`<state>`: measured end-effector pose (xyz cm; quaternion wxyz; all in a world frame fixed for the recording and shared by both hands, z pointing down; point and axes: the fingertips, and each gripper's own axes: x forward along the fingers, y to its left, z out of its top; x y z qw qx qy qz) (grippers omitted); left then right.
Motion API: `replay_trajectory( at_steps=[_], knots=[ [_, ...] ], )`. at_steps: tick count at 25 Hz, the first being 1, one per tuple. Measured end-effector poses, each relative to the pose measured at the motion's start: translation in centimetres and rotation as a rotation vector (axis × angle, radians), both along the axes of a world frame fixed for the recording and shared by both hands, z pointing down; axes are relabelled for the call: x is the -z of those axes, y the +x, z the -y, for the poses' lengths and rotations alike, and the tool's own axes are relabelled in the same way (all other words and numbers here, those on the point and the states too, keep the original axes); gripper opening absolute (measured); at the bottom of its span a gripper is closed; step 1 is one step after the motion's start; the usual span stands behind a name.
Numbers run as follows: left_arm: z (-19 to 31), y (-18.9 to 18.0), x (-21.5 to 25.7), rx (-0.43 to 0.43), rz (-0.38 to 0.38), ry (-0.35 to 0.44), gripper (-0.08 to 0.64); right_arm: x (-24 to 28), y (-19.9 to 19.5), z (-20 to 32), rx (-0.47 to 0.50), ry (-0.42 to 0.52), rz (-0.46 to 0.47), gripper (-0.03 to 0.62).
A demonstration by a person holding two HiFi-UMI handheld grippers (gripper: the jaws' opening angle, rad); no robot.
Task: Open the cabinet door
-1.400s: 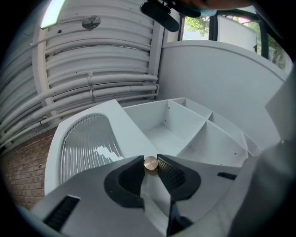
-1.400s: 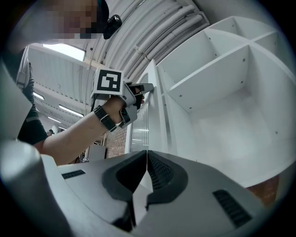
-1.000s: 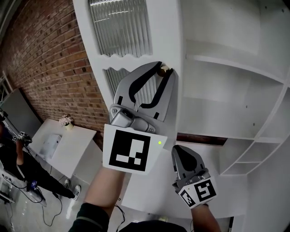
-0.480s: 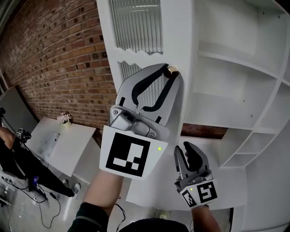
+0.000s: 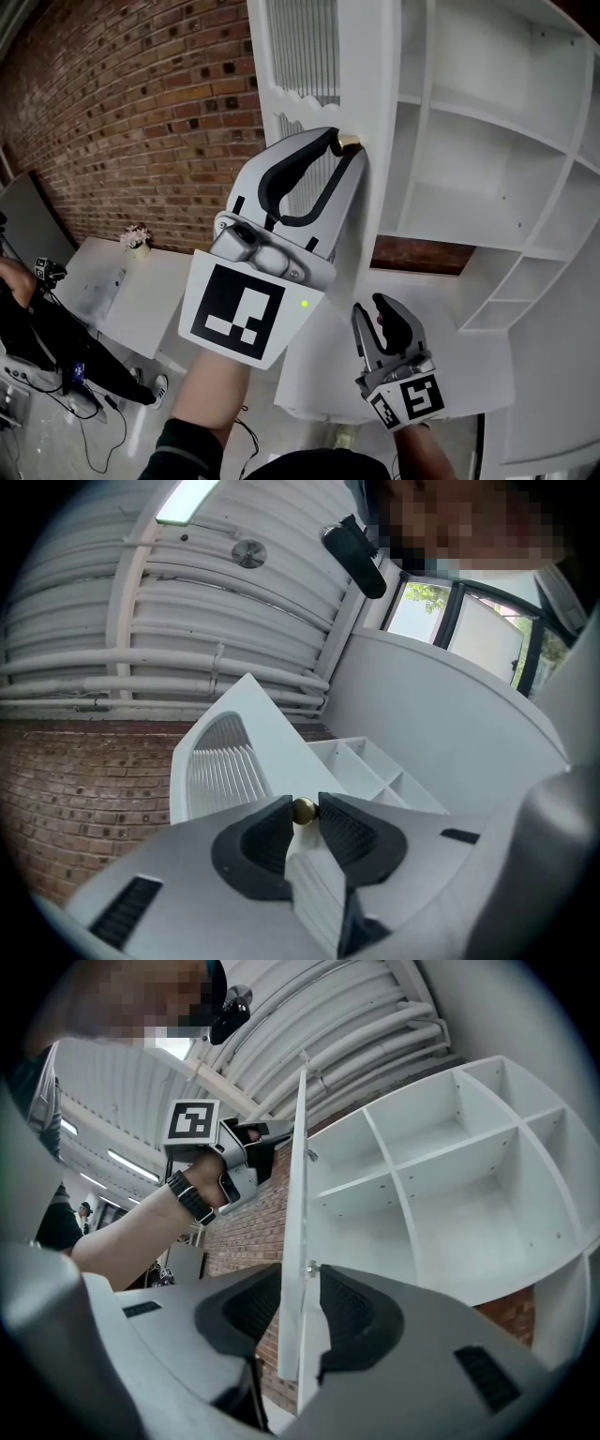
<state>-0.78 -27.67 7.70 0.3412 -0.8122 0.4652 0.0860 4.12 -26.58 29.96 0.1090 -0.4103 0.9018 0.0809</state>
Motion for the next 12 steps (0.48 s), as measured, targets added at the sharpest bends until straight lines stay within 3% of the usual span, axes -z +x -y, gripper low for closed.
replay_trajectory(
  at_steps=[5, 8, 12],
  knots=[
    [-1.6, -3.0, 0.4, -0.007, -0.015, -0.017, 0.093, -0.7, -5.1, -1.6, 0.029, -0.018, -0.098, 0.121],
    [-2.5, -4.8, 0.6, -0.012, -0.028, -0.029, 0.092, -0.6, -7.0, -2.4, 0.016, -0.019, -0.118, 0.052],
    [-3.7, -7.4, 0.7, 0.013, -0.032, -0.022, 0.094, -0.6, -9.5, -3.7, 0.038, -0.004, -0.128, 0.052]
  ],
)
